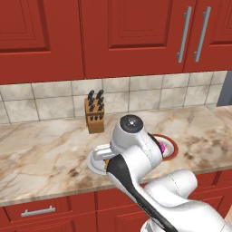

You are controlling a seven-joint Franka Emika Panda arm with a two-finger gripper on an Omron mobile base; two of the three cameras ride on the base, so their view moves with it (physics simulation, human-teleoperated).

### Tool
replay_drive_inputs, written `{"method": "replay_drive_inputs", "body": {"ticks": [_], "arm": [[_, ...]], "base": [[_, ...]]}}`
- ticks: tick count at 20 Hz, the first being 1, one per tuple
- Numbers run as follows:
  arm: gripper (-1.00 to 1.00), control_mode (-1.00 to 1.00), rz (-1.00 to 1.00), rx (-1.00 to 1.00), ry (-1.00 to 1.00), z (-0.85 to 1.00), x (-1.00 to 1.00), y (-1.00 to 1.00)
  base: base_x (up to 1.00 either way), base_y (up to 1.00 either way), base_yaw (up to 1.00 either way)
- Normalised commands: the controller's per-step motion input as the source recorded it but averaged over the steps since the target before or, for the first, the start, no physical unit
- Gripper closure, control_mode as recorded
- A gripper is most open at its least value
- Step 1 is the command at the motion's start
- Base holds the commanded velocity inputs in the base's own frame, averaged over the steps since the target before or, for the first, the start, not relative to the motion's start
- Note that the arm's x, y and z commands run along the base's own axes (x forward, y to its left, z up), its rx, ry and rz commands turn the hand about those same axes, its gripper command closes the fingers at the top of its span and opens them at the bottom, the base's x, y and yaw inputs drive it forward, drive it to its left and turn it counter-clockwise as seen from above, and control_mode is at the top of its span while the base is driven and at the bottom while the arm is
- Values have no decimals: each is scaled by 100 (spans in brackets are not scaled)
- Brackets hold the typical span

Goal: Place the pastries on the plates.

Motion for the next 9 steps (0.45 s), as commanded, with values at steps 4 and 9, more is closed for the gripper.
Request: {"method": "replay_drive_inputs", "body": {"ticks": [4,9], "arm": [[-100,-100,0,0,-10,26,-33,-4],[-100,-100,0,1,-6,32,-8,-3]], "base": [[0,0,0],[0,0,0]]}}
